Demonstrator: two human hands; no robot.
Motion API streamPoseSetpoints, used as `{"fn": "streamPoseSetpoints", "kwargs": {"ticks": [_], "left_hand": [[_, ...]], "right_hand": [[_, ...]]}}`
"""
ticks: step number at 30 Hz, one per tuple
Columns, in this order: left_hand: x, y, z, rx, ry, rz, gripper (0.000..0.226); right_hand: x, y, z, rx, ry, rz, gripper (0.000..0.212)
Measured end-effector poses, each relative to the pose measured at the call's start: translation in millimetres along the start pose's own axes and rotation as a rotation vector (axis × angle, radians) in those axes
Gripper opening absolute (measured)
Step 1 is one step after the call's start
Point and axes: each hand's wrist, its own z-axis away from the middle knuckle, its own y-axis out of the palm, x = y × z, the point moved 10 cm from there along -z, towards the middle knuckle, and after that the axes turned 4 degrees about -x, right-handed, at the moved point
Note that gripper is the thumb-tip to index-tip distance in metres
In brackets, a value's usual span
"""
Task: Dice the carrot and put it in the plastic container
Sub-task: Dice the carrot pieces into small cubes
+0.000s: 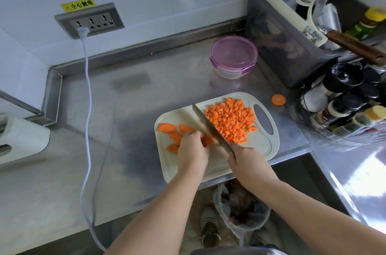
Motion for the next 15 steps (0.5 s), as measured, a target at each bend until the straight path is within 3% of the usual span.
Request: {"fn": "streamPoseSetpoints", "kwargs": {"ticks": [15], "left_hand": [[5,-5,2,0.001,0.004,-0.011,0.02]], "right_hand": [[14,6,5,0.021,-0.033,0.064,0.018]]}}
